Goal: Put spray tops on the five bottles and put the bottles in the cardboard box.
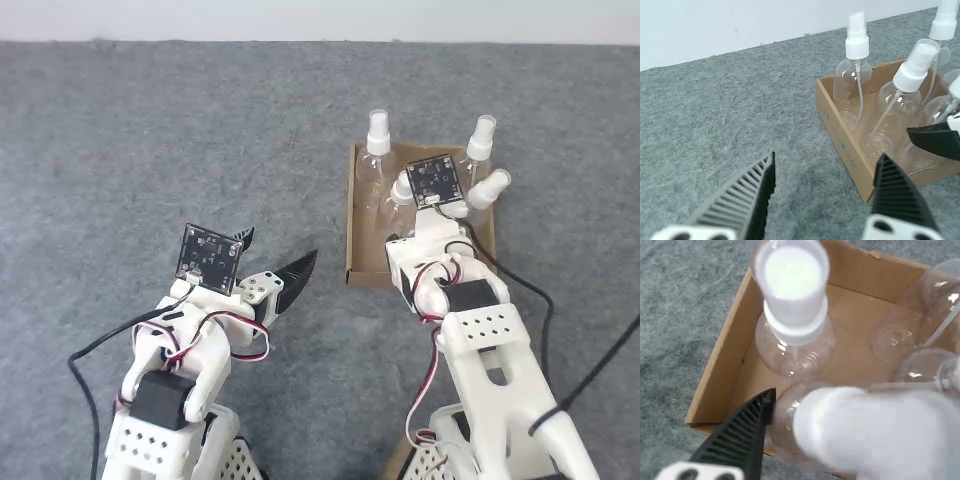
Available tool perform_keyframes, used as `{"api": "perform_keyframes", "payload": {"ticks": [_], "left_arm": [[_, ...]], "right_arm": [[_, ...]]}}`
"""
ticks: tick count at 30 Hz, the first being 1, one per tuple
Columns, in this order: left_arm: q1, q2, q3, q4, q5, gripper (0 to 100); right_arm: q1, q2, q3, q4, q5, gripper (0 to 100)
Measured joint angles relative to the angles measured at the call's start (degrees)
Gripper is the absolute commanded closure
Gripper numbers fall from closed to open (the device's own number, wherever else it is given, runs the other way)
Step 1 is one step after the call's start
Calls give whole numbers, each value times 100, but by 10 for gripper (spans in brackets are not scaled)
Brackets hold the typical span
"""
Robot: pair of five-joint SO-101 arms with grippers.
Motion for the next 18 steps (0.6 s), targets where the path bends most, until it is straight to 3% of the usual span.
{"api": "perform_keyframes", "payload": {"ticks": [18], "left_arm": [[0,0,0,0,0,706]], "right_arm": [[-325,0,-97,167,-9,781]]}}
